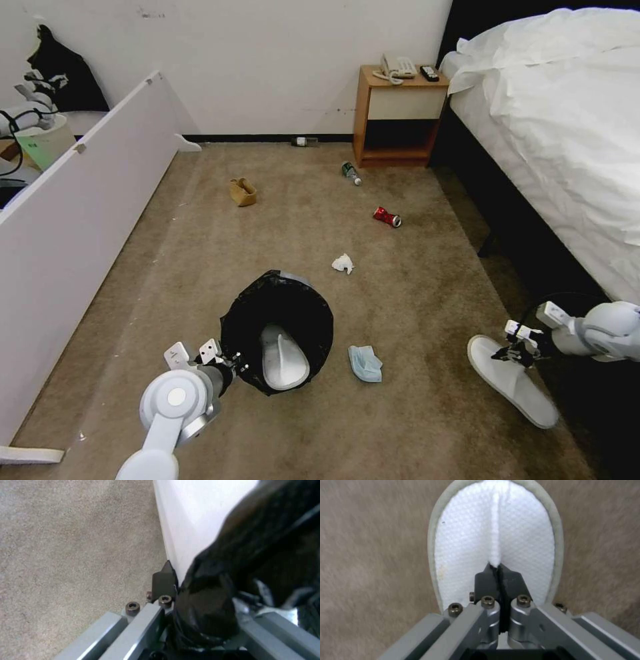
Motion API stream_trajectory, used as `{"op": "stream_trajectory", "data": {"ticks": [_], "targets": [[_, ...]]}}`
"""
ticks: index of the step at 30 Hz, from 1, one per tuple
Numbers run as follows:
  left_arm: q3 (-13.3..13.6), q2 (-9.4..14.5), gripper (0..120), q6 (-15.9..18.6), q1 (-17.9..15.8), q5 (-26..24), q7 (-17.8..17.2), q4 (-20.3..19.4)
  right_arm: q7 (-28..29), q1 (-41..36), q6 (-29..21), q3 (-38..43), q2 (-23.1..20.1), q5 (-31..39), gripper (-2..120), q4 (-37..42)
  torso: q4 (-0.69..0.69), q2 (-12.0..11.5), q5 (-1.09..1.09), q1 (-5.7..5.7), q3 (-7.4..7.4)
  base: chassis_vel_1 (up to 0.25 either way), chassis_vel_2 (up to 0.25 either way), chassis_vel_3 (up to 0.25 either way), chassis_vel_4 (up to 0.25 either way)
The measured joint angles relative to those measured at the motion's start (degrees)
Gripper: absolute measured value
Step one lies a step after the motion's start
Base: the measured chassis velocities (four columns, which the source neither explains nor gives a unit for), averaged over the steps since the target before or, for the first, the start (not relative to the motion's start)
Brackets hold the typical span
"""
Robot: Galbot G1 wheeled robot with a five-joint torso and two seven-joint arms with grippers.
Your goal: Pick up the trash bin and place the garbage on the floor into it.
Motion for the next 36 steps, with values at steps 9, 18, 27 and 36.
{"op": "stream_trajectory", "data": {"ticks": [9, 18, 27, 36], "targets": [[1.27, 0.13, 0, 0.00, -0.45, 0.01, 0.54, 0.32, 1.48, 10.69, 0.62, -0.13, 9.04, -4.15, 0, 10.36, 0.00, 0.00, -0.01, 0.00, -0.01, 0.000, 0.000, 0.000, 0.000], [1.96, 0.24, 0, 0.00, -0.29, 0.19, 0.43, 0.22, 3.82, 13.02, 2.24, 5.81, 11.81, -5.59, 0, 19.85, 0.01, 0.00, -0.01, 0.00, 0.00, 0.000, 0.000, 0.000, 0.000], [2.40, 0.17, 0, 0.00, -0.04, 1.09, 0.50, 0.49, 6.20, 12.98, 3.30, 12.26, 11.28, -4.07, 0, 28.10, 0.01, 0.00, -0.02, 0.00, 0.00, 0.000, 0.000, 0.000, 0.000], [2.74, -0.42, 0, 0.00, -0.31, 1.57, 0.51, 0.90, 7.83, 13.29, 3.67, 16.05, 9.90, -2.98, 0, 31.64, 0.01, 0.00, -0.02, 0.00, 0.00, 0.000, 0.000, 0.000, 0.000]]}}
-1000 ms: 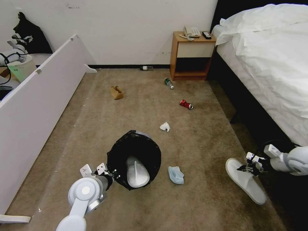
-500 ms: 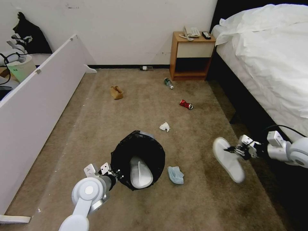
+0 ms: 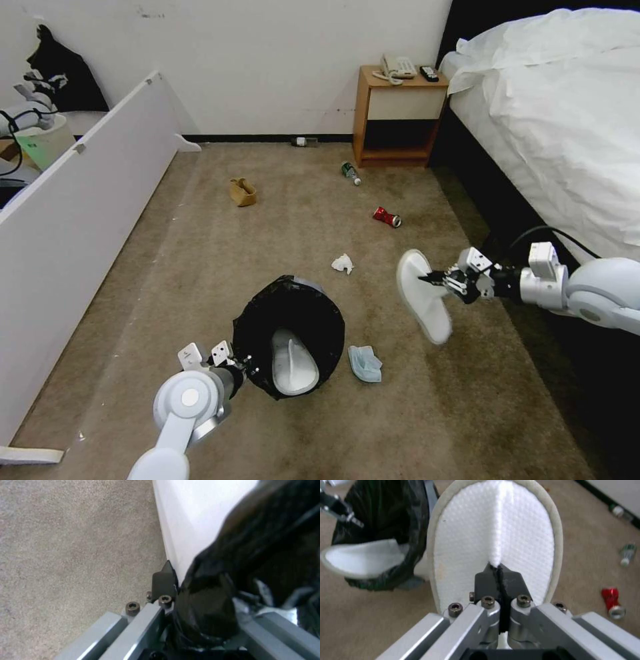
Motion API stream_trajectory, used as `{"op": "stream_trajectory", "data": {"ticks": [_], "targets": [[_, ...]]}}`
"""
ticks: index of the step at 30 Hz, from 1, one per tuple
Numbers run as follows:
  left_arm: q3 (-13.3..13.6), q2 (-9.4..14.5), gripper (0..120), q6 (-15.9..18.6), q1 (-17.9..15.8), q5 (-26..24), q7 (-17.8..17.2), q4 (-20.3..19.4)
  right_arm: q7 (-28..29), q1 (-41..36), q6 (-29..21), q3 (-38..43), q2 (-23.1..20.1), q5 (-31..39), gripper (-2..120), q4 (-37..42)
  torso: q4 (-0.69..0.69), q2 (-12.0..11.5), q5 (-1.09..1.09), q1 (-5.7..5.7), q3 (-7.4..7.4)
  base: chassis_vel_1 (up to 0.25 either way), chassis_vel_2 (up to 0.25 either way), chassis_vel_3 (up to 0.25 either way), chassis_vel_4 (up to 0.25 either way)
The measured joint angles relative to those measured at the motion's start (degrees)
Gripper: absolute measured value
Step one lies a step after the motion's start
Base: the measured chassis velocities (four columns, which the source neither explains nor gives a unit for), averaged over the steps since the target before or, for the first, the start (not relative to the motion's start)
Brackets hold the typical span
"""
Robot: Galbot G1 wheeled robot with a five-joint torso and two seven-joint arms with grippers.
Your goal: Pick up the trash bin and place the garbage on the floor into it.
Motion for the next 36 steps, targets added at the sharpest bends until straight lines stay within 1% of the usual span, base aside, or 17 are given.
{"op": "stream_trajectory", "data": {"ticks": [6, 9, 13, 16, 20, 24, 25, 27, 28, 31, 33, 34, 36], "targets": [[0.02, -0.25, 0, 0.00, -0.40, -0.08, -0.29, 0.11, 1.82, -0.17, 0.97, 3.01, -1.14, -0.04, 0, 1.52, 0.00, 0.00, 0.00, 0.00, 0.00, 0.000, 0.000, 0.000, 0.000], [-0.12, -0.39, 0, 0.00, -0.50, -0.30, -0.77, 0.08, 3.28, -0.26, 1.33, 4.52, -0.54, 0.00, 0, 3.29, -0.01, 0.00, 0.01, 0.00, 0.00, 0.000, 0.000, 0.000, 0.000], [-0.20, -0.28, 0, 0.00, -0.42, -0.39, -0.87, -0.02, 3.79, -0.27, 1.81, 5.75, -0.05, -0.32, 0, 4.32, -0.03, 0.00, 0.01, 0.00, 0.00, 0.000, 0.000, 0.000, 0.000], [-0.33, 0.12, 0, 0.00, -0.06, -0.41, -0.89, -0.07, 4.77, -0.24, 2.78, 8.01, -0.18, -0.32, 0, 5.41, 0.01, 0.00, 0.01, 0.00, 0.00, 0.000, 0.000, 0.000, 0.000], [-0.32, 0.13, 0, 0.00, 0.07, -0.36, -0.89, -0.06, 5.20, 0.01, 3.19, 9.08, -0.29, 0.42, 0, 6.29, 0.00, 0.00, 0.01, 0.00, 0.00, 0.000, 0.000, 0.000, 0.000], [-0.13, -0.06, 0, 0.00, 0.10, -0.22, -0.89, 0.01, 6.39, 0.88, 3.78, 10.46, -0.34, 4.52, 0, 9.22, 0.00, 0.00, 0.01, 0.00, 0.00, 0.000, 0.000, 0.000, 0.000], [-0.13, -0.06, 0, 0.00, 0.10, -0.22, -0.89, 0.01, 6.39, 0.88, 3.78, 10.46, -0.34, 4.52, 0, 9.22, 0.00, 0.00, 0.01, 0.00, 0.00, 0.000, 0.000, 0.000, 0.000], [0.09, -0.15, 0, 0.00, -0.09, -0.15, -0.89, 0.08, 6.79, 2.55, 4.39, 10.76, -0.90, 8.30, 0, 12.42, -0.03, 0.00, 0.01, 0.00, 0.00, 0.000, 0.000, 0.000, 0.000], [0.09, -0.15, 0, 0.00, -0.09, -0.15, -0.89, 0.08, 6.79, 2.55, 4.39, 10.76, -0.90, 8.30, 0, 12.42, -0.03, 0.00, 0.01, 0.00, 0.00, 0.000, 0.000, 0.000, 0.000], [0.23, -0.12, 0, 0.00, -0.09, -0.02, -0.85, 0.13, 7.08, 3.31, 4.68, 11.15, -1.98, 10.29, 0, 14.27, 0.00, 0.00, 0.01, 0.00, 0.00, 0.000, 0.000, 0.000, 0.000], [0.59, -0.16, 0, 0.00, -0.06, 0.42, -0.65, 0.17, 7.21, 3.67, 4.92, 11.91, -4.21, 12.43, 0, 16.25, 0.00, 0.00, 0.00, 0.00, 0.00, 0.000, 0.000, 0.000, 0.000], [0.59, -0.16, 0, 0.00, -0.06, 0.42, -0.65, 0.17, 7.21, 3.67, 4.92, 11.91, -4.21, 12.43, 0, 16.25, 0.00, 0.00, 0.00, 0.00, 0.00, 0.000, 0.000, 0.000, 0.000], [0.94, -0.41, 0, 0.00, -0.10, 0.71, -0.55, 0.17, 7.22, 3.26, 5.21, 12.33, -6.02, 13.31, 0, 17.04, 0.00, 0.00, 0.00, 0.00, 0.00, 0.000, 0.000, 0.000, 0.000]]}}
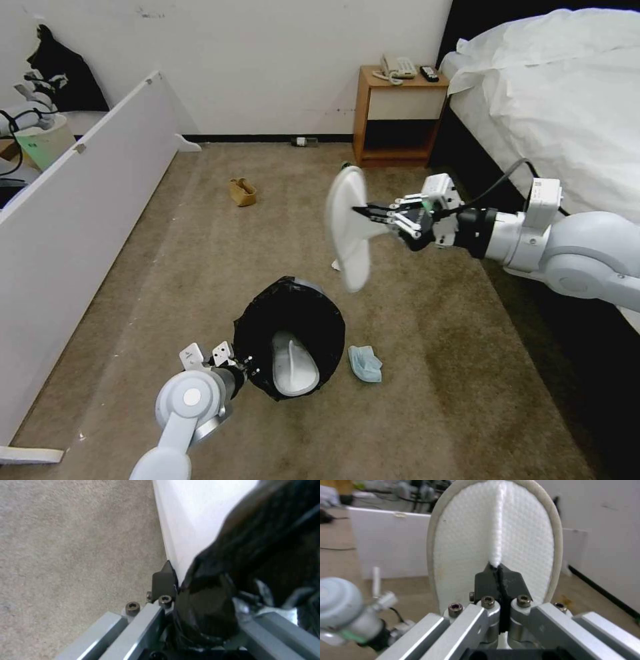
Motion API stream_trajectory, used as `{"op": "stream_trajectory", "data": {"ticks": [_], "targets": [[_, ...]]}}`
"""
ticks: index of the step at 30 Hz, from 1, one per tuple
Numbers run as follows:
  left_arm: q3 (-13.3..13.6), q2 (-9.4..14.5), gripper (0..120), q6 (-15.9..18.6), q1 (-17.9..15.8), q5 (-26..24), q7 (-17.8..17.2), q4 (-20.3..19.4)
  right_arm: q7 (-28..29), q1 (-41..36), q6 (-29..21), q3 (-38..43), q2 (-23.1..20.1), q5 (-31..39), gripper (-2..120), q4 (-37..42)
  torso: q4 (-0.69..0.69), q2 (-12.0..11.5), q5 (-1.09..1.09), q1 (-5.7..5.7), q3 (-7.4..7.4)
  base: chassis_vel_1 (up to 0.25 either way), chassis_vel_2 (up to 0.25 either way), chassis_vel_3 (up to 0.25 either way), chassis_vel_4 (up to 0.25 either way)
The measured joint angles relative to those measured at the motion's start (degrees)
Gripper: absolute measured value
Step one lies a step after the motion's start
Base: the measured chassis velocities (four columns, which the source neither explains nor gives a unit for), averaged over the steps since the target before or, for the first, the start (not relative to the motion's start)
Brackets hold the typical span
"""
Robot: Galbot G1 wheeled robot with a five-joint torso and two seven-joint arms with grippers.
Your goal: Pick up the trash bin and place the garbage on the floor into it.
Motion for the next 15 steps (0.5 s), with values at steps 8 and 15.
{"op": "stream_trajectory", "data": {"ticks": [8, 15], "targets": [[0.59, -1.16, 0, 0.00, -0.35, 0.30, -0.30, -0.06, -0.97, -2.61, 1.32, -0.27, -4.16, 0.50, 0, 0.72, -0.02, 0.00, 0.01, 0.00, 0.00, 0.000, 0.000, 0.000, 0.000], [0.70, -2.10, 0, 0.00, -0.39, 0.14, -0.57, -0.69, -2.29, -5.87, 2.59, -0.98, -8.56, -1.09, 0, -1.09, 0.00, 0.00, 0.01, 0.00, 0.00, 0.000, 0.000, 0.000, 0.000]]}}
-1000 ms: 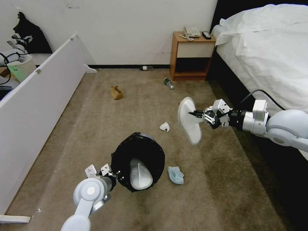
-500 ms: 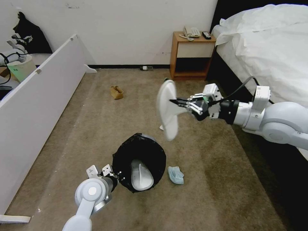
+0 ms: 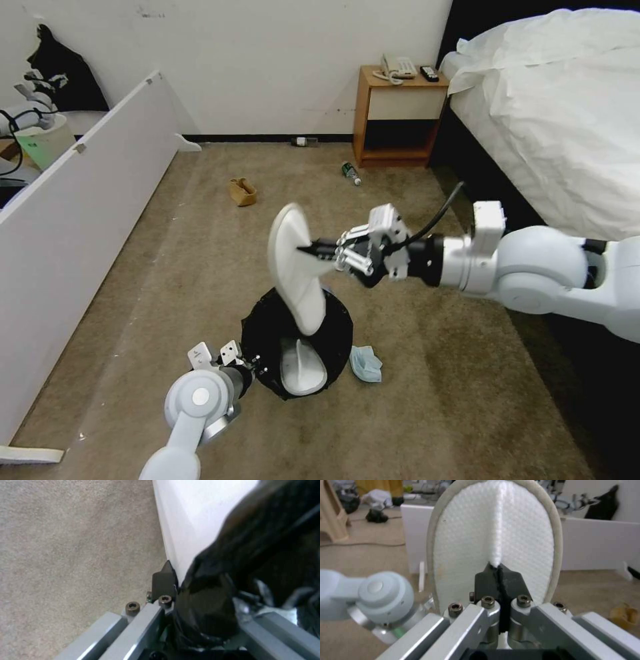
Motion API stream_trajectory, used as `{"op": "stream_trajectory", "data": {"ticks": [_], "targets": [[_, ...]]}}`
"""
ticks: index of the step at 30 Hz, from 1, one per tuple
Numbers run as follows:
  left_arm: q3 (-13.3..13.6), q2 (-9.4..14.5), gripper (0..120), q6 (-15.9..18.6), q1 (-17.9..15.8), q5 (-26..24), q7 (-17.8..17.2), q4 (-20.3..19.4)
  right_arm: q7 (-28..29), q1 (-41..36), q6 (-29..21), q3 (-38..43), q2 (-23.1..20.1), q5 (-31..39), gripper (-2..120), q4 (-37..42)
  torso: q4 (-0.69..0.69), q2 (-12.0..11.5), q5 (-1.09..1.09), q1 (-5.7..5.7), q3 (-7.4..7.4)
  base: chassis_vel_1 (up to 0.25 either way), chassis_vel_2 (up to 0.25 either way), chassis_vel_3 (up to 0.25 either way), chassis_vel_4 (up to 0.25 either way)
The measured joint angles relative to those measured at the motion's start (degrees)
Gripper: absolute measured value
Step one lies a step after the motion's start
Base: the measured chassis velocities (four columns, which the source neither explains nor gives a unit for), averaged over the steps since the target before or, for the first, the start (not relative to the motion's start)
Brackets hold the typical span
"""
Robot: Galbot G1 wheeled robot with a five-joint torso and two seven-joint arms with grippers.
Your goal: Pick up the trash bin and place the garbage on the floor into it.
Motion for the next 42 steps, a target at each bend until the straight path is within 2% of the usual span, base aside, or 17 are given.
{"op": "stream_trajectory", "data": {"ticks": [26, 42], "targets": [[-0.92, -0.33, 0, 0.00, 1.17, -4.78, -2.59, -3.12, -4.94, -12.96, 3.50, 6.96, -8.72, -11.78, 0, -9.76, 0.01, 0.00, 0.00, 0.00, 0.00, 0.000, 0.000, 0.000, 0.000], [-1.43, 0.05, 0, 0.00, 1.74, -6.72, -3.12, -3.41, -7.72, -14.32, 5.14, 9.08, -10.02, -16.15, 0, -13.72, 0.00, 0.00, 0.00, 0.00, 0.00, 0.000, 0.000, 0.000, 0.000]]}}
